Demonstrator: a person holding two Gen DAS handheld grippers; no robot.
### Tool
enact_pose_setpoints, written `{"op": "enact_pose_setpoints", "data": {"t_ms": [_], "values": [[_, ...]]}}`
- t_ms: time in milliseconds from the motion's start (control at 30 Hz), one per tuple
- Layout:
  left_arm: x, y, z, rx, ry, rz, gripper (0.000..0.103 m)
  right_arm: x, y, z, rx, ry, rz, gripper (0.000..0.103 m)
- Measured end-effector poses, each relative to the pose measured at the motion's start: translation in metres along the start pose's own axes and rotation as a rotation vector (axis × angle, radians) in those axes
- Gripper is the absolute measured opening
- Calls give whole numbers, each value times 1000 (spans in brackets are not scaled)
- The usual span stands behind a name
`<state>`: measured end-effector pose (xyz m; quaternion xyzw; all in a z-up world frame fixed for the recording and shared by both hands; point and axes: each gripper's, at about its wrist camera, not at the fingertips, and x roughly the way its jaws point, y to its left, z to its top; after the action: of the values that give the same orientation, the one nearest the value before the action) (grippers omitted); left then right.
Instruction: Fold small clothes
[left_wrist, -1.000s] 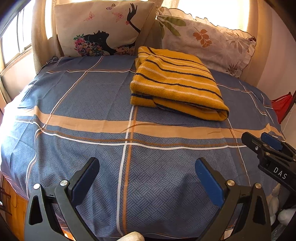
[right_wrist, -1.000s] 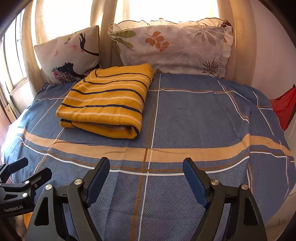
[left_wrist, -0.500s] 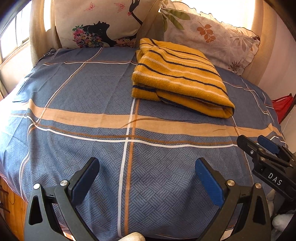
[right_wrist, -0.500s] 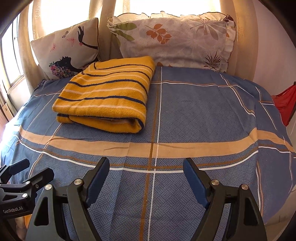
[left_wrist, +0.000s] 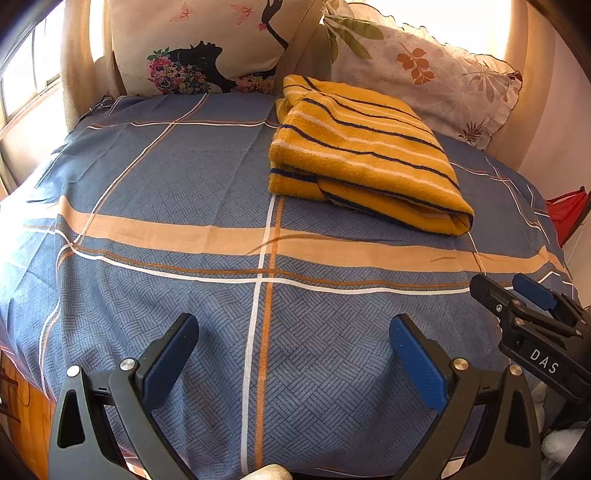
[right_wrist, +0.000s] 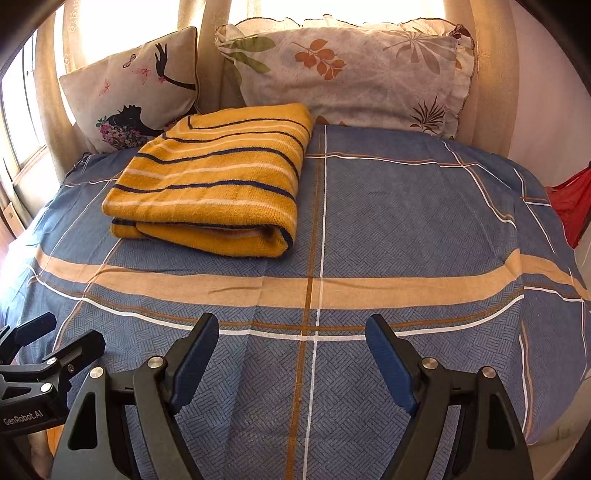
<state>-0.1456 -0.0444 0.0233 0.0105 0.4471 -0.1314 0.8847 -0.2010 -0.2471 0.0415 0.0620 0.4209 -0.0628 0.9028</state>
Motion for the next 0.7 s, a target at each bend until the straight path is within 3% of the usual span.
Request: {"op": "enact_pose_setpoints", "data": {"t_ms": [700], "values": [[3,2,0,0,11,-10,103,2,4,-1,-5,6,-2,86]]}}
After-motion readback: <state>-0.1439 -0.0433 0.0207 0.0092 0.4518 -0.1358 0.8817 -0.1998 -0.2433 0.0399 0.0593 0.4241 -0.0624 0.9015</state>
